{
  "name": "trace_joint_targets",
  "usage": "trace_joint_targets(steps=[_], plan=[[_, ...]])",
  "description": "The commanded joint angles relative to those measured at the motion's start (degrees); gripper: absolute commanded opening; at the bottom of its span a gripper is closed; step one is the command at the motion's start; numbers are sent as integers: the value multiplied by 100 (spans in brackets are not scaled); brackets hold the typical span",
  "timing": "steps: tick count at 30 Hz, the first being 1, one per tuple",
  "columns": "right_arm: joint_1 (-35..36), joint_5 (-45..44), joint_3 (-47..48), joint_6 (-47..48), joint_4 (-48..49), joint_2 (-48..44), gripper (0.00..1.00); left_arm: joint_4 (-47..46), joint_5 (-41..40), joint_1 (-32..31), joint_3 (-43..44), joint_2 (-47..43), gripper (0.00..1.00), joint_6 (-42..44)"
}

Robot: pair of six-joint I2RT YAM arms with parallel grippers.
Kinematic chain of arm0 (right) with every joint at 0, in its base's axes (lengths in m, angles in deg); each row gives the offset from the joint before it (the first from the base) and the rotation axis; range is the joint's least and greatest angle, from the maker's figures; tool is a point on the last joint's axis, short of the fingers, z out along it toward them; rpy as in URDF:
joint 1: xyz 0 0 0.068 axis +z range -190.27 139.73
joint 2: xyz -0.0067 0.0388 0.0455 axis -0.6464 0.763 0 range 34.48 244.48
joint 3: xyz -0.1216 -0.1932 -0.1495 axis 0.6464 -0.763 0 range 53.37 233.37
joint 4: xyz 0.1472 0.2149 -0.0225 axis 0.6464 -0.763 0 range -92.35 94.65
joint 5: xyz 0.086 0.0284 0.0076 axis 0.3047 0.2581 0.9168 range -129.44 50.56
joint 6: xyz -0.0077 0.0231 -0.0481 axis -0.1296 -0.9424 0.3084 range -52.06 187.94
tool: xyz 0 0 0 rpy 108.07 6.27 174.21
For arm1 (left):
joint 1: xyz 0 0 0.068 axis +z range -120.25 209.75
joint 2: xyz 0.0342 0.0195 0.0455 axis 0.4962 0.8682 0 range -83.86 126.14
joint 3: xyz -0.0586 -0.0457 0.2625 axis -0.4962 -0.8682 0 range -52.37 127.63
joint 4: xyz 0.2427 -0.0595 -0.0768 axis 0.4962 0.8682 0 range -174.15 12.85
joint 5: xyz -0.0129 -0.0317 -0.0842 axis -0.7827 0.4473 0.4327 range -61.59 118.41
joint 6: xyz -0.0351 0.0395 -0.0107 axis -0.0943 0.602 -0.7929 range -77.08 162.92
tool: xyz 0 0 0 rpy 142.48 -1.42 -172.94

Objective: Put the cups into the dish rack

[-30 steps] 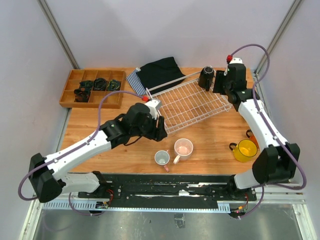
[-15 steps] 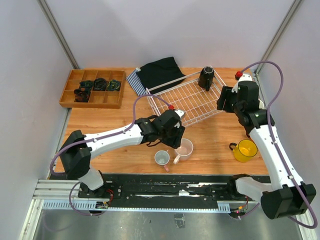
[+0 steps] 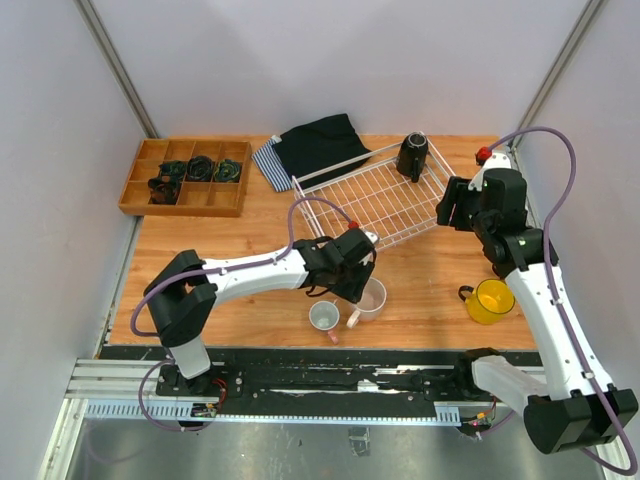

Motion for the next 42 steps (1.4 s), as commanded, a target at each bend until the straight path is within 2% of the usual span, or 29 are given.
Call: trace_joint_targets(steps=[1,5,7,11,14,19,22,26,30,32,34,36,39,42], plan=[[-62,94,-77,2,-167,-147,59,-145,-42,-58,303,207,43,30],[-60,86,-51,44,-224,-209,59,-138,6,-70,382,308,11,-24],[-72,111,-5,65,-277,-214,59,-149,33,-80,356,286,1,-58],[-124,419,192,53,-483,-170,59,30,-20,-75,507,16,1,-194],[-330,1152,278,-85,-488,-136,60,424,-55,25,954,-271,0,-453],[-608,2542,85,-341,138,-170,60,837,317,636,1774,-696,1,-1050],[-668,3366,-120,-651,691,-132,60,822,681,1229,2166,-988,1,-1355],[-750,4440,-437,-1319,1849,-111,60,367,1279,2090,2182,-1448,0,-1815],[-802,5392,-719,-2197,3161,-32,62,-768,2191,2931,1468,-1981,1,-2597],[-798,5965,-1000,-3062,4422,86,63,-1636,2554,3175,1009,-2129,1,-3290],[-798,6291,-1315,-4201,6287,290,64,-2328,2862,3227,671,-2149,1,-3908],[-782,6360,-1589,-5542,7730,571,65,-3011,3122,3220,389,-2098,1,-4461],[-679,6194,-1862,-6758,9453,1017,67,-3859,3244,3220,21,-2076,0,-5140],[-369,5872,-1916,-7024,9838,1285,67,-4431,3336,3219,-94,-1956,1,-5488]])
